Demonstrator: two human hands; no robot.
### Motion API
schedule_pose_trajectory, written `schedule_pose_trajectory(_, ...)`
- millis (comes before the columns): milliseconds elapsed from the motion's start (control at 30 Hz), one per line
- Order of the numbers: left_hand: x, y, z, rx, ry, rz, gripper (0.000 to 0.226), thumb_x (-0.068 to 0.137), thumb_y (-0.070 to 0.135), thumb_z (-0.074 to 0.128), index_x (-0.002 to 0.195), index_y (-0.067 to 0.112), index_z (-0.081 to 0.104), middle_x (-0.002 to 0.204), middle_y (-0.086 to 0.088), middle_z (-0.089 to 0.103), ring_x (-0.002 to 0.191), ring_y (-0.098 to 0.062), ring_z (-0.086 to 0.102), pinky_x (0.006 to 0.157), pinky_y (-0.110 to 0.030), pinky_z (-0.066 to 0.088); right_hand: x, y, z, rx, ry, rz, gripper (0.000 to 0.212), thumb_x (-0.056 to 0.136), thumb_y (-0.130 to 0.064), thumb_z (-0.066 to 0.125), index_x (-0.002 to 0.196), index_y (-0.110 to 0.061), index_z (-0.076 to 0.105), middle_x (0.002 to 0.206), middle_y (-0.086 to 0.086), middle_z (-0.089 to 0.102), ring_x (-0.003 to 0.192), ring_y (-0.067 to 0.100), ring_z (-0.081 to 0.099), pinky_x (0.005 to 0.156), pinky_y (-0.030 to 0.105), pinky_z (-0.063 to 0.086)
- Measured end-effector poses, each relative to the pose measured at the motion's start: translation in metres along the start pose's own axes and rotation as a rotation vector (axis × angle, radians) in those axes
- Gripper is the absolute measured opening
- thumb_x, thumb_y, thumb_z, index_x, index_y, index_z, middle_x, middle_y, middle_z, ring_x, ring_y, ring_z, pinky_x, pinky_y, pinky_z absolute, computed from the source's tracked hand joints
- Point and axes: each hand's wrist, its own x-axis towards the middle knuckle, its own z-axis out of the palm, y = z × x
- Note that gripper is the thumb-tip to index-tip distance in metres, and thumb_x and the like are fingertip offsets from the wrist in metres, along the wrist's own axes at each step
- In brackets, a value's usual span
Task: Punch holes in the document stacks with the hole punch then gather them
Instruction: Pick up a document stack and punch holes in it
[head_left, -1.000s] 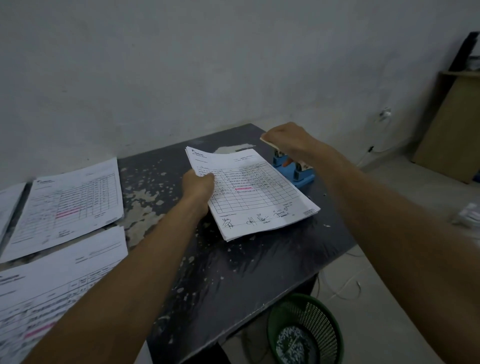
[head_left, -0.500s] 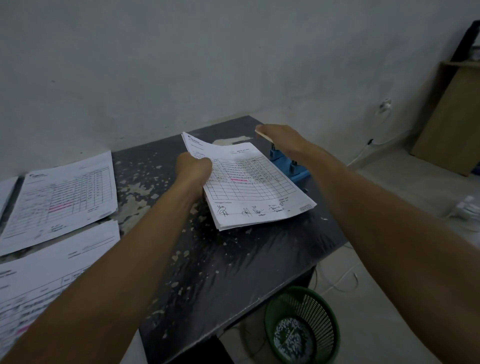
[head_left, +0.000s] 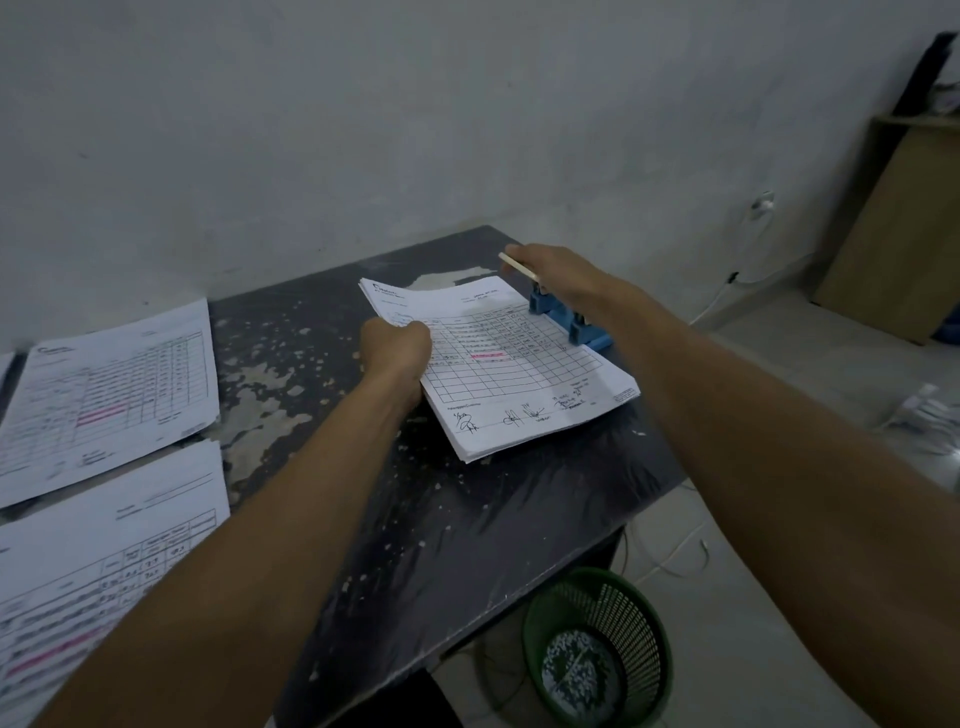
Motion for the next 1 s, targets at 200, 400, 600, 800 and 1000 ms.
schedule_pose_trajectory(200,-0.004,-0.018,0.006,-0.038,0.006,-0.009,0.031,0.090,-0.001,0.045,0.110,0.010,0.066,0.097,-0.002,0.070,0.081,-0.022,0.069,0.060,-0.033,0.059,0.001,0.001,-0.001,0.046,-0.008,0.022,0.056,0.103,-0.046,0.035,0.115,0.004,0.057,0.077,0.006,0.053,0.075,0.022,0.051,0.074,0.033,0.040)
schedule_pose_trajectory(400,-0.003,-0.030,0.005,-0.031,-0.002,-0.002,0.030,0.091,0.003,0.045,0.112,0.012,0.065,0.100,0.001,0.071,0.084,-0.020,0.070,0.062,-0.033,0.059,0.004,0.003,0.000,0.031,-0.007,0.032,0.056,0.103,-0.047,0.034,0.113,0.000,0.062,0.076,0.001,0.055,0.071,0.016,0.052,0.070,0.028,0.040)
schedule_pose_trajectory(600,0.000,-0.035,0.004,-0.004,-0.005,0.025,0.026,0.092,0.006,0.048,0.110,0.015,0.065,0.099,0.004,0.071,0.086,-0.019,0.070,0.071,-0.040,0.061,0.002,0.003,0.000,0.005,-0.017,0.032,0.052,0.104,-0.044,0.033,0.115,-0.003,0.062,0.075,0.000,0.054,0.070,0.016,0.053,0.067,0.026,0.041)
schedule_pose_trajectory(800,0.001,-0.035,0.006,0.013,0.000,0.043,0.029,0.091,0.006,0.047,0.112,0.015,0.065,0.101,0.005,0.071,0.086,-0.017,0.070,0.070,-0.037,0.060,0.000,0.003,0.001,0.027,-0.030,0.026,0.050,0.103,-0.041,0.033,0.113,-0.001,0.059,0.066,-0.004,0.055,0.065,0.015,0.053,0.066,0.027,0.043)
schedule_pose_trajectory(1000,0.000,-0.037,0.007,0.043,0.024,0.063,0.029,0.091,0.007,0.048,0.115,0.013,0.063,0.106,0.004,0.070,0.088,-0.016,0.068,0.071,-0.034,0.059,-0.003,0.002,0.004,-0.145,-0.052,-0.080,0.032,0.104,-0.033,0.030,0.085,-0.017,0.049,0.075,0.002,0.050,0.074,0.021,0.047,0.066,0.032,0.039)
